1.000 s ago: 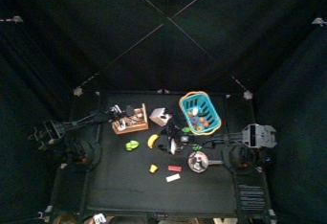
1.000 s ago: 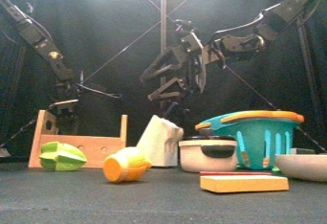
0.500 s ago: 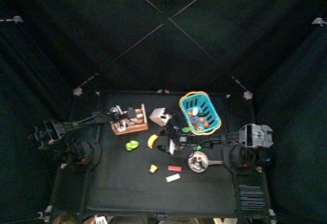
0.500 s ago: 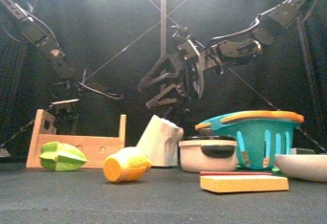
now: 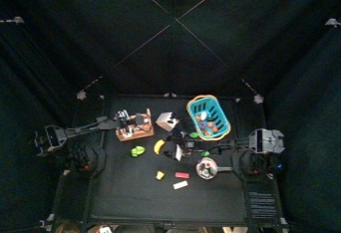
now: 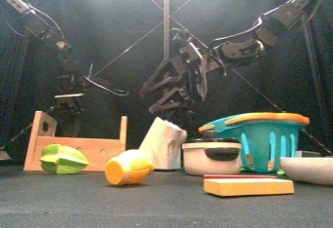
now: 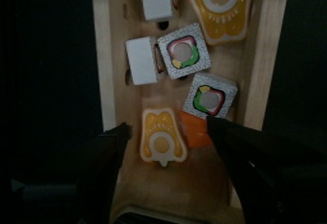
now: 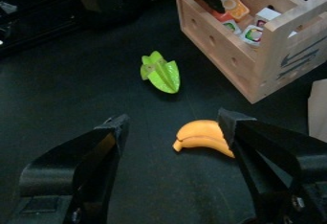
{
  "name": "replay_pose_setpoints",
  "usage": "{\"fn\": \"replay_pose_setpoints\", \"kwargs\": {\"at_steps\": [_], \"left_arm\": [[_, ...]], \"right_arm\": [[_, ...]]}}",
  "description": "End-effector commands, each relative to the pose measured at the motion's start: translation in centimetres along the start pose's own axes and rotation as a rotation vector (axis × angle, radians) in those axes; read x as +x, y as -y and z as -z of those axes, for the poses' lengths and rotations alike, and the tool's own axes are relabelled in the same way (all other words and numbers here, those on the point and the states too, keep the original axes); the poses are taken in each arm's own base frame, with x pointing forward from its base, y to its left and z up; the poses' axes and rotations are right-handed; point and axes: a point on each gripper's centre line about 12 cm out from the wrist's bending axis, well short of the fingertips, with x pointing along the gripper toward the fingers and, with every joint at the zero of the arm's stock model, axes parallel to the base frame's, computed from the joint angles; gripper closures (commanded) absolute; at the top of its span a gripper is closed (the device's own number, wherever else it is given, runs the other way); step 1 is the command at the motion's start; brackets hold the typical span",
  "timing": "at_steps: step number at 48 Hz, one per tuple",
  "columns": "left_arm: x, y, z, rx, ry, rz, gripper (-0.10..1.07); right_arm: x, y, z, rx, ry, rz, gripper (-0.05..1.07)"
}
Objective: Grab squash half
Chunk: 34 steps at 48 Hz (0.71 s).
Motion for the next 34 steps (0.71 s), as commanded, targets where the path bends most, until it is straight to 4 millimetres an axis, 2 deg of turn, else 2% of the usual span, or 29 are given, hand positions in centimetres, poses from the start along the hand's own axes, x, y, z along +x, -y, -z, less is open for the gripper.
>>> {"fn": "replay_pose_setpoints", "kwargs": {"at_steps": [1,7,15,24,34], "left_arm": [[-1.4,-0.3,-0.8,-0.046,0.051,0.011,0.05],[-2.1,0.0,-0.8,-0.095,0.074,0.040,0.10],[-2.7,0.3,-0.4,-0.218,0.070,0.071,0.11],[-2.3,-0.1,1.2,-0.308,-0.077,0.015,0.11],[-1.4,-0.4,1.4,-0.369,-0.123,-0.042,0.11]], "right_arm": [[-0.2,-0.4,-1.5,-0.001,0.039,-0.009,0.00],[-0.1,-0.5,-1.7,-0.003,0.043,-0.012,0.00],[-0.1,-0.5,-1.9,-0.003,0.047,-0.013,0.00],[-0.1,-0.5,-1.5,-0.011,0.025,-0.009,0.00],[-0.1,-0.5,-1.6,-0.020,0.016,-0.009,0.00]]}}
